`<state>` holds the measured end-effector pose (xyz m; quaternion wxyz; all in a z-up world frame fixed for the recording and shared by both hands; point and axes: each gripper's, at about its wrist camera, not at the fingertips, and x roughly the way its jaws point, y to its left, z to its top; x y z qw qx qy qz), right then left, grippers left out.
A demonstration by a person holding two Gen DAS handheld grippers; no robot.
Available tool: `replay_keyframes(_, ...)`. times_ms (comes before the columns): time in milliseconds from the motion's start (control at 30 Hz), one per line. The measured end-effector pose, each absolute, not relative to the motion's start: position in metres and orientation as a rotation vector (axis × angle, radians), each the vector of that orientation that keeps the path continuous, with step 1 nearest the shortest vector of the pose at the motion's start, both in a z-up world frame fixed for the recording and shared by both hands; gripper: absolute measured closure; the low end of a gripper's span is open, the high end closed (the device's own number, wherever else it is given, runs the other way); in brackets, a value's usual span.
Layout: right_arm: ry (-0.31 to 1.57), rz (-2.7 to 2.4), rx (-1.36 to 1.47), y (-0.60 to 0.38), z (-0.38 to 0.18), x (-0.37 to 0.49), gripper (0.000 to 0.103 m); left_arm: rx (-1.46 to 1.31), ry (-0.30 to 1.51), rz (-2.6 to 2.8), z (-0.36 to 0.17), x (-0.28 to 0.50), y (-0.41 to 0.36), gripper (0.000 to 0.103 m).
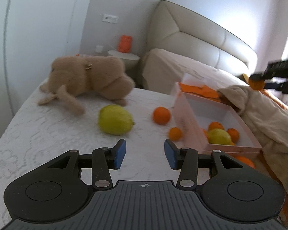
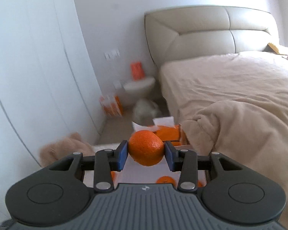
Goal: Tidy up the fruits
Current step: 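Carry the mandarin in the right gripper over the pink box and open it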
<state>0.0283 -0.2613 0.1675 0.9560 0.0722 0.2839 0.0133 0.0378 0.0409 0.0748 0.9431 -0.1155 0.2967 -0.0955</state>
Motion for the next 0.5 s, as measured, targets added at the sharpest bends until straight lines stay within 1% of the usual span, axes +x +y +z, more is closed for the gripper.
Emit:
replay_keyframes(100,0.655,-0.005,0.107,-0.255,0.149,0.054,0.063,-0.295,0.618,-0.169,0.066,0.042,0.059,0.054)
replay_keyframes(233,0.744,-0.001,0.164,-0.253,0.120,0.074,0.063,-0.318,0.621,-0.109,0.059,0.044,0.075,0.054)
replay_keyframes(500,0.824,-0.028,0.113,-0.235,0.086,0.094,0.062,-0.321,0.635,-0.064,0.050,0.043,0.090,0.054)
